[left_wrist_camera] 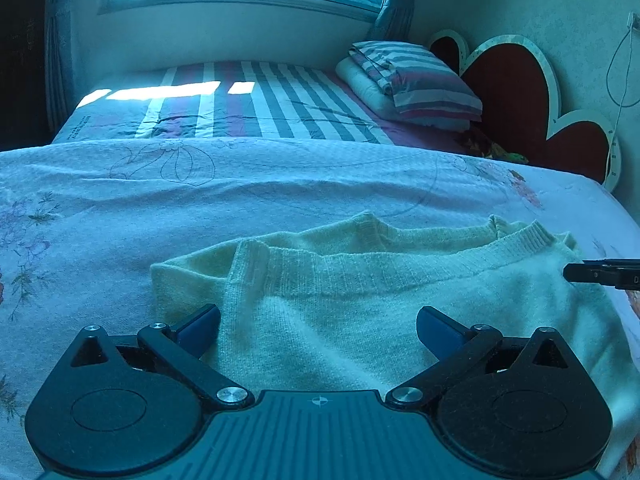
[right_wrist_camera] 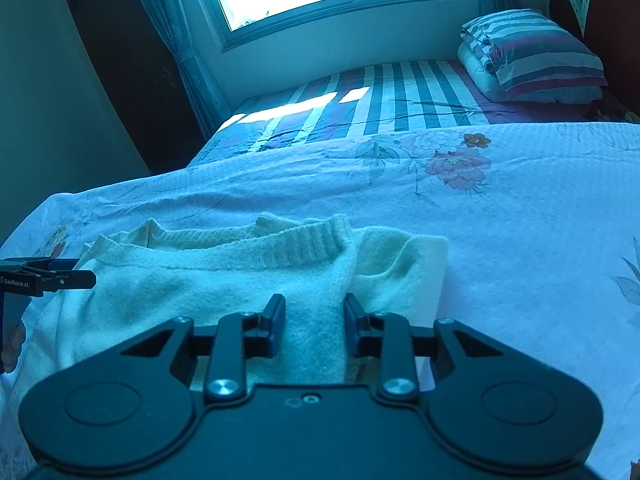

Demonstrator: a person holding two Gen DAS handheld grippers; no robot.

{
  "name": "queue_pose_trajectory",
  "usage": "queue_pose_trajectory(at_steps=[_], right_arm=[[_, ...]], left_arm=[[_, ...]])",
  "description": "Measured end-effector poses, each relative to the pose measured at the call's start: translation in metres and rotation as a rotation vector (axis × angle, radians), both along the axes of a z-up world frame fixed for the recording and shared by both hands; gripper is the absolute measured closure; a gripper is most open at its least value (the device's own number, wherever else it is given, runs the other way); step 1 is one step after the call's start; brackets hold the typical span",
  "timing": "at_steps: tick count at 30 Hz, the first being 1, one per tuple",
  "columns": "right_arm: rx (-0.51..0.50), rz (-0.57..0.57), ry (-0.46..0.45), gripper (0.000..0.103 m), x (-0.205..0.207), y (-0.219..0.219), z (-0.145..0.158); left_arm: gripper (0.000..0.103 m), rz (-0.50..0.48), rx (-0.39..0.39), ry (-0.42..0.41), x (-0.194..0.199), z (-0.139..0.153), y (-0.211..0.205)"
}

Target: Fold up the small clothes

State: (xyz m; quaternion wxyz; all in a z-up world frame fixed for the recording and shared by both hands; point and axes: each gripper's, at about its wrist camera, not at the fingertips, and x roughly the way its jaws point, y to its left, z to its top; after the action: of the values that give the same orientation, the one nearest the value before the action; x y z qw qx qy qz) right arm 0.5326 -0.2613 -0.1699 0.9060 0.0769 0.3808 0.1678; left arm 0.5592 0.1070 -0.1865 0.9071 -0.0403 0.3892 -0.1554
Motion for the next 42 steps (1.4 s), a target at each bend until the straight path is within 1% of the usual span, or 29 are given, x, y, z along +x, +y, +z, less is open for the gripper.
queue_pose_trajectory(at_steps=[1,2,4,6,8,9,10,12,13,17,18,19,21,26,27,29,33,35,36,37,39,40,42], right_arm=[[0.003,-0.001,0.002,0.083,0.0,0.0,0.0],[0.009,-0.006,0.007,0.091,0.001,-0.001,0.0],[0.022,-0.012,0.016,0.093,0.002,-0.003,-0.001],[0.023,-0.012,0.014,0.094,0.001,-0.002,-0.001],[0.015,-0.01,0.009,0.095,0.0,-0.001,-0.002],[0.008,-0.009,0.004,0.095,-0.001,0.0,-0.001],[0.003,-0.008,-0.003,0.096,-0.003,0.0,-0.001],[-0.006,-0.004,-0.013,0.096,-0.005,0.003,0.0],[-0.008,-0.006,-0.019,0.096,-0.006,0.003,0.001],[-0.011,-0.008,-0.035,0.096,-0.01,0.003,0.003],[-0.009,-0.008,-0.037,0.096,-0.01,0.003,0.004],[-0.011,-0.008,-0.038,0.096,-0.011,0.002,0.004],[-0.014,-0.007,-0.045,0.096,-0.012,0.003,0.005],[-0.009,-0.005,-0.065,0.096,-0.018,0.004,0.01],[-0.008,-0.004,-0.069,0.096,-0.019,0.004,0.012],[-0.008,-0.003,-0.079,0.096,-0.02,0.004,0.014],[0.003,-0.01,-0.109,0.096,-0.023,0.003,0.023],[0.006,-0.016,-0.121,0.096,-0.022,0.003,0.024],[0.002,-0.019,-0.114,0.096,-0.02,0.003,0.022],[-0.008,-0.029,-0.115,0.096,-0.018,0.003,0.02],[-0.002,-0.036,-0.099,0.096,-0.014,0.003,0.015],[-0.004,-0.042,-0.104,0.096,-0.014,0.004,0.015],[0.01,-0.038,-0.12,0.096,-0.017,0.005,0.019]], left_arm=[[0.003,0.003,0.001,-0.001,0.001,0.0,0.0],[0.022,0.006,0.006,-0.001,0.001,0.0,-0.001],[0.042,0.025,0.045,-0.008,0.002,0.001,-0.002],[0.043,0.035,0.015,0.004,0.004,0.002,0.004],[0.056,0.045,0.026,0.006,0.005,0.002,0.007],[0.06,0.048,0.033,0.005,0.005,0.003,0.008],[0.067,0.052,0.035,0.006,0.005,0.003,0.009],[0.077,0.059,0.04,0.008,0.004,0.004,0.012],[0.08,0.061,0.045,0.004,0.003,0.005,0.013],[0.08,0.051,0.085,-0.014,-0.002,0.008,0.009],[0.083,0.044,0.089,-0.017,-0.003,0.008,0.008],[0.094,0.038,0.101,-0.025,-0.005,0.009,0.006],[0.095,0.032,0.122,-0.031,-0.008,0.01,0.004],[0.096,0.043,0.136,-0.045,-0.008,0.013,0.003],[0.096,0.041,0.13,-0.04,-0.007,0.014,0.003],[0.097,0.049,0.142,-0.063,-0.009,0.018,0.002],[0.097,0.035,0.132,-0.085,-0.009,0.028,0.0],[0.097,0.029,0.149,-0.099,-0.008,0.03,-0.003],[0.097,0.031,0.157,-0.093,-0.005,0.028,-0.004],[0.097,0.049,0.173,-0.095,-0.003,0.025,-0.004],[0.099,0.064,0.163,-0.061,0.006,0.018,-0.002],[0.099,0.083,0.154,-0.066,0.006,0.018,0.0],[0.099,0.083,0.114,-0.079,0.002,0.022,0.003]])
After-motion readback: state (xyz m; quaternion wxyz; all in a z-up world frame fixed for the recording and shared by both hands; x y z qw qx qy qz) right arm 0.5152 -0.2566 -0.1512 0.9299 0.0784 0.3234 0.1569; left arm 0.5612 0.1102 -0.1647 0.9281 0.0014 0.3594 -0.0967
